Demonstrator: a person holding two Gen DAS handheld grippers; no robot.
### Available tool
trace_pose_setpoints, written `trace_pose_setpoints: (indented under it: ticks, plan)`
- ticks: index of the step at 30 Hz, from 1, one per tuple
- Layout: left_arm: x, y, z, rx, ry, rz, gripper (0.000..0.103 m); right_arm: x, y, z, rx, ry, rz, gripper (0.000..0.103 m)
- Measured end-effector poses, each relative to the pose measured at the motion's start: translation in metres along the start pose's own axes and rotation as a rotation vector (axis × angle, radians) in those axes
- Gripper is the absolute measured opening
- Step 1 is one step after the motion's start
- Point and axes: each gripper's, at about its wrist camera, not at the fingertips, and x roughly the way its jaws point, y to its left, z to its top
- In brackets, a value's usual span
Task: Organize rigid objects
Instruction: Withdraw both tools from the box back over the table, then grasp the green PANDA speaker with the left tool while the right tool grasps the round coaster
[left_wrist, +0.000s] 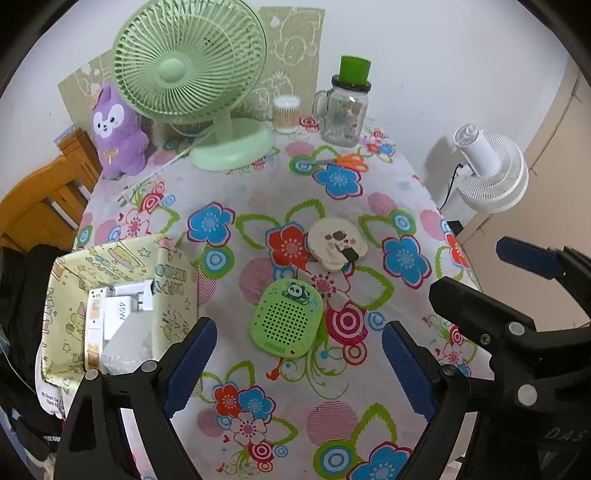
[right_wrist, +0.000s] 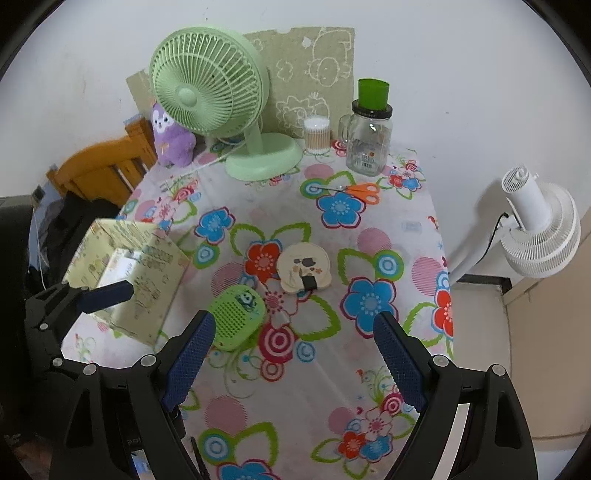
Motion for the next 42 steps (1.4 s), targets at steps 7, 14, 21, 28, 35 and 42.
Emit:
trace_pose_setpoints:
  ticks: [7,14,21,28,35,42]
  plan:
    - [0.024,-0.005,-0.004,-0.004,0.039,0.002,0.092,0.026,-0.010,-0.005,-0.008,0.039,-0.010,0.089]
    - [0.053,-0.005,-0.009,-0.028,0.066,0.005,0.092,0.054,-0.018,-0.010,-0.018,0.078,0.001,0.089]
    - [0.078,-0.004,-0.011,-0.023,0.085,0.006,0.092,0.083,-0.025,-0.013,-0.026,0.113,0.024,0.089]
    - [0.105,0.001,-0.010,0.050,0.104,0.016,0.092,0.105,-0.031,-0.013,-0.015,0.128,0.009,0.089]
    - [0.125,0.010,-0.010,0.081,0.133,-0.012,0.092,0.124,-0.032,-0.016,0.002,0.162,0.007,0.089]
    - [0.137,0.014,-0.011,0.131,0.161,-0.027,0.092,0.141,-0.030,-0.018,0.005,0.195,0.002,0.089]
